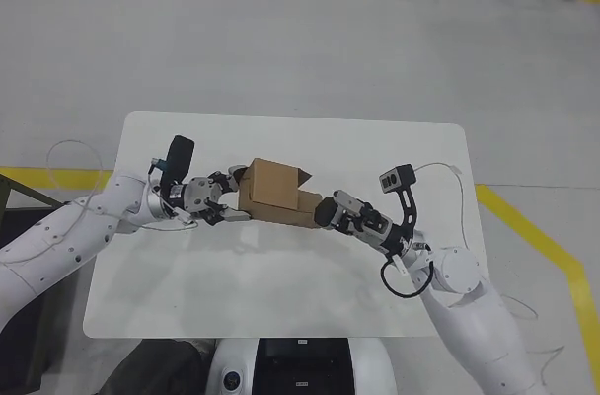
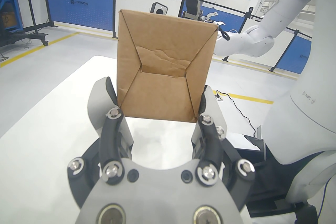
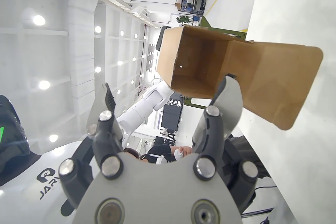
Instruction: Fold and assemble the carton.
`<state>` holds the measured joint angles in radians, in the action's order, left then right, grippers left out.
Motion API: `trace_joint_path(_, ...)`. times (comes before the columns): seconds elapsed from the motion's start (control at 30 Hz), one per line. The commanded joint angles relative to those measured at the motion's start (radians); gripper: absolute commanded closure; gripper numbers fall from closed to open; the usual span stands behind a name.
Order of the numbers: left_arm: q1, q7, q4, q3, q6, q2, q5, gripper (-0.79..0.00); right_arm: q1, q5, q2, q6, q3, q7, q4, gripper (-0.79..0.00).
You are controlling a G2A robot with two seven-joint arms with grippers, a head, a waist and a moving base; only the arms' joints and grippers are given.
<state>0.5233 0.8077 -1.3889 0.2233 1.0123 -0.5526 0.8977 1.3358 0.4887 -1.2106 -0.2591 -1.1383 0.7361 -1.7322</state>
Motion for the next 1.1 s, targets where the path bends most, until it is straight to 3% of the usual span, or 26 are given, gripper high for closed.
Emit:
trace_joint_path(0.0,0.001,0.000,-0.012,-0.002,0.000,0.002,0.016,-0.379,-0.018,0.007,-0.002,0.007,0.010,0.009,0.012,-0.677)
trace_joint_path(0.27,-0.013,-0.006,-0.023,-0.030,0.000,0.004,0.047,-0.382,-0.075,0.055,-0.006,0.046,0.030,0.107,0.045,-0.563)
trace_joint_path(0.37,-0.022,-0.005,-0.023,-0.041,0.000,0.003,0.049,-0.385,-0.086,0.088,-0.006,0.071,0.039,0.149,0.055,-0.459)
trace_joint_path(0.7,-0.036,-0.013,-0.036,-0.053,0.000,-0.006,0.056,-0.391,-0.125,0.101,-0.017,0.096,0.082,0.154,0.092,-0.385)
trace_joint_path(0.77,-0.038,-0.017,-0.038,-0.053,0.000,-0.008,0.058,-0.394,-0.129,0.100,-0.018,0.089,0.086,0.155,0.088,-0.246)
trace_joint_path(0.83,-0.039,-0.022,-0.037,-0.053,0.000,-0.011,0.057,-0.397,-0.130,0.100,-0.019,0.084,0.088,0.156,0.085,-0.009)
trace_joint_path(0.87,-0.039,-0.025,-0.035,-0.053,0.000,-0.013,0.056,-0.403,-0.129,0.099,-0.019,0.082,0.088,0.158,0.082,0.000)
trace_joint_path(0.93,-0.041,-0.030,-0.031,-0.053,0.000,-0.015,0.052,-0.449,-0.127,0.095,-0.018,0.082,0.088,0.161,0.078,0.000)
trace_joint_path(1.07,-0.043,-0.042,-0.021,-0.053,0.000,-0.019,0.046,-0.705,-0.123,0.087,-0.016,0.089,0.082,0.165,0.068,0.000)
